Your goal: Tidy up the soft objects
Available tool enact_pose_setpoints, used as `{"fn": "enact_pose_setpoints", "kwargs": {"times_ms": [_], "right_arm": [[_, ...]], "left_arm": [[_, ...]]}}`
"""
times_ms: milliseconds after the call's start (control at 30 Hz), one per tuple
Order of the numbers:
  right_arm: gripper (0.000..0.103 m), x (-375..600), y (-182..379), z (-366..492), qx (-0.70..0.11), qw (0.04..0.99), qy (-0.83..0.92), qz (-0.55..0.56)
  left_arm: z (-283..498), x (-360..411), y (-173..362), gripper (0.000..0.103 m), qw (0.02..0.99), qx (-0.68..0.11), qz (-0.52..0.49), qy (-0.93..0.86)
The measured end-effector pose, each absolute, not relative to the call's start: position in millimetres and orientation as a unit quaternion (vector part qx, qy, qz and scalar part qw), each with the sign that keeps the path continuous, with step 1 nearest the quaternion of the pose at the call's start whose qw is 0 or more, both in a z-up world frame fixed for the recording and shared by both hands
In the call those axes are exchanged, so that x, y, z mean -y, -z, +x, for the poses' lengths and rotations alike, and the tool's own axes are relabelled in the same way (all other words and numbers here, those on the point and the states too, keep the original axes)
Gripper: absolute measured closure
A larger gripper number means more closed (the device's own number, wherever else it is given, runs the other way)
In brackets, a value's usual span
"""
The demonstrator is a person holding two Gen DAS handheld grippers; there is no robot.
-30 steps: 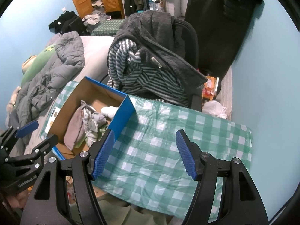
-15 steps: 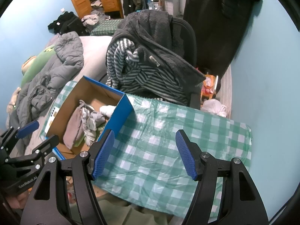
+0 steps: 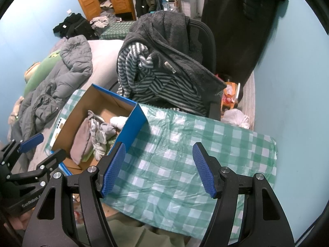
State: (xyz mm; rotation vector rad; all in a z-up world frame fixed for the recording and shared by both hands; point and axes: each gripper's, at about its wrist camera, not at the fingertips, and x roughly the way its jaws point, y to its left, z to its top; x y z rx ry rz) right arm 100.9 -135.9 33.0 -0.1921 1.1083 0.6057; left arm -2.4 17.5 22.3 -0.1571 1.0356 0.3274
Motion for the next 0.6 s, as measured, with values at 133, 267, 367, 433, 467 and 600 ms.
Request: {"fn": "enact_pose_setpoints", "kwargs": {"times_ms": [133, 267, 367, 433, 467, 600], "right_arm": [[0.036, 135.6, -32.9, 101.0, -0.517, 0.803, -0.283, -0.09], [0.036, 136.7, -33.6, 100.7, -0.517, 0.803, -0.283, -0.089], [0.036, 135.6, -32.7, 101.1, -0.517, 0.803, -0.283, -0.089], [0.036, 136.0, -32.9, 101.1, -0.517, 0.803, -0.283, -0.089], [0.036, 136.4, -33.3, 101.0, -0.517, 0.803, -0.284, -0.09], [0.036, 134.1, -33.8, 99.9, -0.516, 0.803, -0.285, -0.091]], "left_arm": [[-2.3, -17.7, -22.2, 0.03, 0.853, -0.492, -0.074, -0.156], [-2.5, -17.1, -22.4, 0.03, 0.853, -0.493, -0.074, -0.156], [-2.0, -17.8, -22.3, 0.03, 0.853, -0.492, -0.074, -0.156], [-2.8, -18.0, -21.8, 0.03, 0.854, -0.491, -0.074, -0.157], [-2.8, -18.0, -21.8, 0.03, 0.853, -0.492, -0.074, -0.157], [-7.4, -20.2, -21.7, 0.03, 0.852, -0.492, -0.08, -0.162]]}}
